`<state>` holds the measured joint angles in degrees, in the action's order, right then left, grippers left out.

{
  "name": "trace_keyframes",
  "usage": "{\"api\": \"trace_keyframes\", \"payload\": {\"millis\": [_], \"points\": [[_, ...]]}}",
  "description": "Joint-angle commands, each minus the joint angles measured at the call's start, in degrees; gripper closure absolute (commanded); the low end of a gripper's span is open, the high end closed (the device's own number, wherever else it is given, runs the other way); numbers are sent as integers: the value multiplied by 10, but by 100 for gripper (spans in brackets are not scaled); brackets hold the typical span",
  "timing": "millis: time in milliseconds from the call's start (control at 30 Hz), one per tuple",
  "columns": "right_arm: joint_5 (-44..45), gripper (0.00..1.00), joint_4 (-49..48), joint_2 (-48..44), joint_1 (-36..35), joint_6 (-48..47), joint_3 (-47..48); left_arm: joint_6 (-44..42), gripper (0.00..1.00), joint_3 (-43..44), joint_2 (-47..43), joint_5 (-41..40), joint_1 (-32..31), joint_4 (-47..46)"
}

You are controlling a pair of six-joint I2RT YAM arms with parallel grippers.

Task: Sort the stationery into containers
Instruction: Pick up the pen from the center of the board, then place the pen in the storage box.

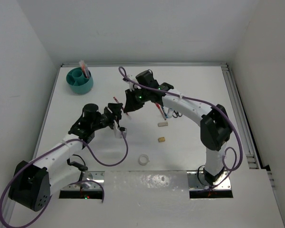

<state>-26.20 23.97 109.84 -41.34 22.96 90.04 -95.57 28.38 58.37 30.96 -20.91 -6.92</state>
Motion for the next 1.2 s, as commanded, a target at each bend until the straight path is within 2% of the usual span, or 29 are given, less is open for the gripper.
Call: {"api": "trace_keyframes", "payload": {"millis": [0, 33, 200, 433, 567, 600, 667, 700, 833, 1000, 1033, 1100, 1133, 1167], "points": [[-15, 100, -45, -49, -4, 9, -5, -21, 58, -4, 3, 2, -9, -13], [-16, 100, -48, -50, -4, 9, -7, -22, 62, -4, 4, 0, -9, -12], [-17, 100, -52, -53, -6, 9, -7, -24, 72, -4, 6, -1, -15, -13], [-21, 100, -59, -54, -6, 7, -7, 2, 100, -4, -4, -1, -26, -29], [-25, 99, -68, -60, -4, 6, -11, 49, 100, -3, -15, -1, -33, -34], [-25, 86, -71, -62, 0, 12, -11, 61, 100, -4, -17, -1, -34, -34], [-30, 76, -78, -66, 8, 21, -7, 98, 100, -5, -21, -4, -34, -33], [-31, 64, -77, -73, 20, 26, -7, 114, 100, -6, -22, -6, -34, -31], [-20, 46, -96, -117, 57, 38, -29, 218, 100, 3, -22, -6, -34, -21], [53, 36, -123, -190, 100, 24, -62, 348, 100, 13, -17, -2, -34, -41], [66, 35, -123, -210, 106, 23, -67, 414, 100, 17, -12, -14, -34, -51], [94, 34, -127, -227, 122, 19, -73, 487, 100, 38, -1, -28, -25, -74], [102, 34, -132, -245, 126, 19, -82, 568, 100, 48, 16, -37, -20, -83], [112, 34, -135, -255, 136, 21, -88, 609, 100, 73, 25, -41, 1, -97]]}}
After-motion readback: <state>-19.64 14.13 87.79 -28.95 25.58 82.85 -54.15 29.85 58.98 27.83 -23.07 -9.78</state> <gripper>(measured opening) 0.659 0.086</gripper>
